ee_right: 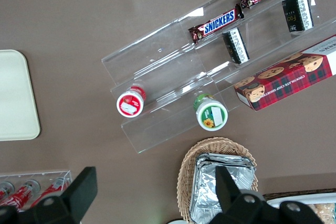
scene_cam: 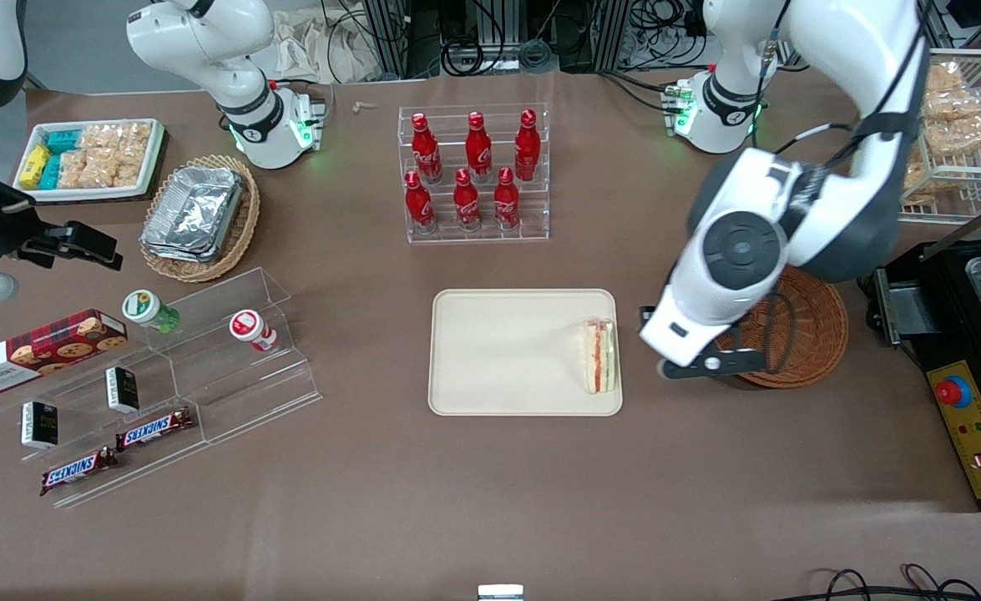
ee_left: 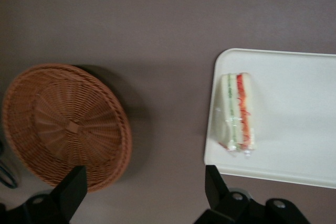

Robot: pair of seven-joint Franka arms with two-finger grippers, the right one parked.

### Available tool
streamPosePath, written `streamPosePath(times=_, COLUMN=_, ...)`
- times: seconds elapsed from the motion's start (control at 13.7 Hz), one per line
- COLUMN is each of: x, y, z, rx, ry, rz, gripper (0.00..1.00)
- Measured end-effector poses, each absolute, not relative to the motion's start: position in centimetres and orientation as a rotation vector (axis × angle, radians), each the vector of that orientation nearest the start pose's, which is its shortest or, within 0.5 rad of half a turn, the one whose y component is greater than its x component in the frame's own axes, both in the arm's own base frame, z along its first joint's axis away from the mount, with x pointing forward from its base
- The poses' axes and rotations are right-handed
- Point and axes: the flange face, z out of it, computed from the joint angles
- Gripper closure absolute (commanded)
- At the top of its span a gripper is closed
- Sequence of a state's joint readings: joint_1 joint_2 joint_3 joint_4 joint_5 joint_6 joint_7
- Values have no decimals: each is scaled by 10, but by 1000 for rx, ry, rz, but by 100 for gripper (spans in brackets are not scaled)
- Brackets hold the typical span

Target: Place sandwich from basket to tray

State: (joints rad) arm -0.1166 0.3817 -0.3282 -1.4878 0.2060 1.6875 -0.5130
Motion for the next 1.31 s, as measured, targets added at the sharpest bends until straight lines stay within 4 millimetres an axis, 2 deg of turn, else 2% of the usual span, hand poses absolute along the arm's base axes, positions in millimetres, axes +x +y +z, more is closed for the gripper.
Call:
streamPosePath(times=0.29, x=610, y=-160, z=481, rx=-2998, ry=-35, rz=143, gripper=0)
streamPosePath(times=0.51, x=613, y=-95, z=497, rx=-3037, ry=-121, rz=145, gripper=0)
streamPosePath(times=0.66, x=614, y=-63, z=510, rx=-3044, ry=-192, rz=121, gripper=0)
streamPosePath(times=0.73, x=614, y=-55, z=515, rx=-3046, ry=-213, rz=107, gripper=0)
streamPosePath(times=1.09, x=614, y=-48, z=544, rx=-3134, ry=-353, rz=56, gripper=0)
streamPosePath(times=1.24, x=616, y=-45, z=547, rx=-3130, ry=-304, rz=39, gripper=0)
streamPosePath(times=1.31, x=616, y=-43, z=549, rx=-3125, ry=-216, rz=30, gripper=0)
